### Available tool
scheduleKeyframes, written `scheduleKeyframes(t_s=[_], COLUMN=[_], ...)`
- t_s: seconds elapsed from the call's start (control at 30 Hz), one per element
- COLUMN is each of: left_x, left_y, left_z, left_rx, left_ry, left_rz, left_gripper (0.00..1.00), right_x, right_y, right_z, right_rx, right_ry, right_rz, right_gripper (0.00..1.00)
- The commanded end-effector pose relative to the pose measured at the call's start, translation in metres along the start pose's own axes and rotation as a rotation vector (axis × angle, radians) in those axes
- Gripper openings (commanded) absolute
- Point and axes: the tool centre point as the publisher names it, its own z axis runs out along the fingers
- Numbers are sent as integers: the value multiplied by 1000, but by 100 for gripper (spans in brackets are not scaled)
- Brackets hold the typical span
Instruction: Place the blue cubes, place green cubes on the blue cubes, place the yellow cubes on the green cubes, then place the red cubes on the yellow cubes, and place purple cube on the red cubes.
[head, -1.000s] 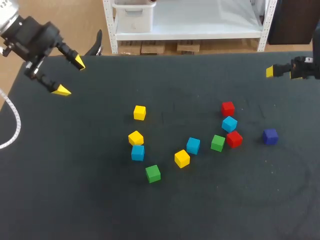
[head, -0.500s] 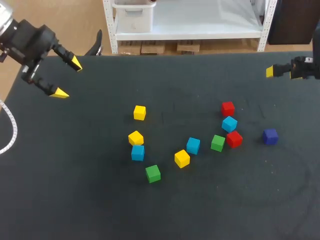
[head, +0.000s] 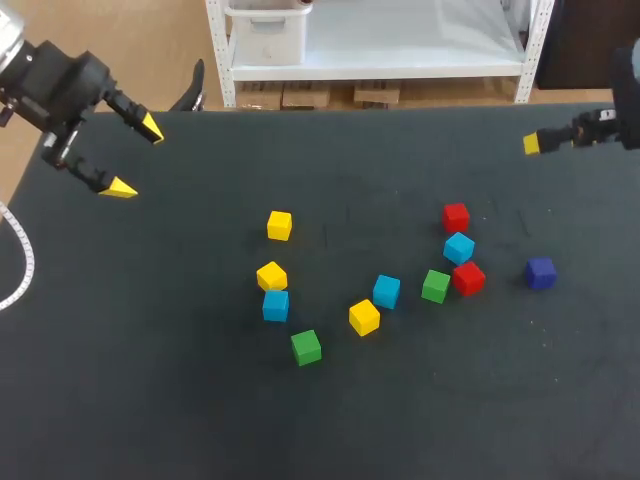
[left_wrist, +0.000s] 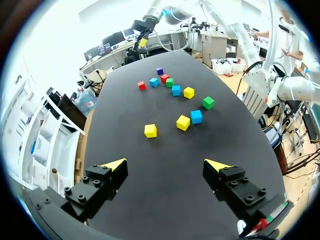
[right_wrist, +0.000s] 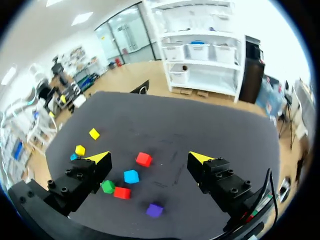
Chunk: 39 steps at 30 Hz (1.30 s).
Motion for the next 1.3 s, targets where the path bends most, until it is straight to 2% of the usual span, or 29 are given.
scheduleKeyframes(t_s=[0.03,0.17,0.23,0.3,0.93,0.97,1.03,1.17,1.23,1.3], left_x=[0,0,0,0,0,0,0,0,0,0], left_y=[0,0,0,0,0,0,0,0,0,0], left_z=[0,0,0,0,0,0,0,0,0,0], left_rx=[-2,-2,-2,-2,-2,-2,-2,-2,-2,-2], left_ry=[0,0,0,0,0,0,0,0,0,0], left_rz=[2,2,2,2,2,2,2,2,2,2], left_gripper=[100,100,100,100,100,100,100,100,100,100], right_x=[-13,-13,-5,1,1,-6,-16,-27,-27,-26], right_y=[-14,-14,-10,-8,-8,-4,6,30,42,56], right_z=[12,13,11,10,10,12,19,34,39,41], right_rx=[-363,-539,-678,-775,-775,-764,-770,-796,-812,-840], right_ry=[164,304,413,455,455,448,493,630,645,623], right_rz=[-398,-673,-827,-873,-873,-977,-1148,-1440,-1550,-1657], right_gripper=[100,100,100,100,100,100,100,100,100,100])
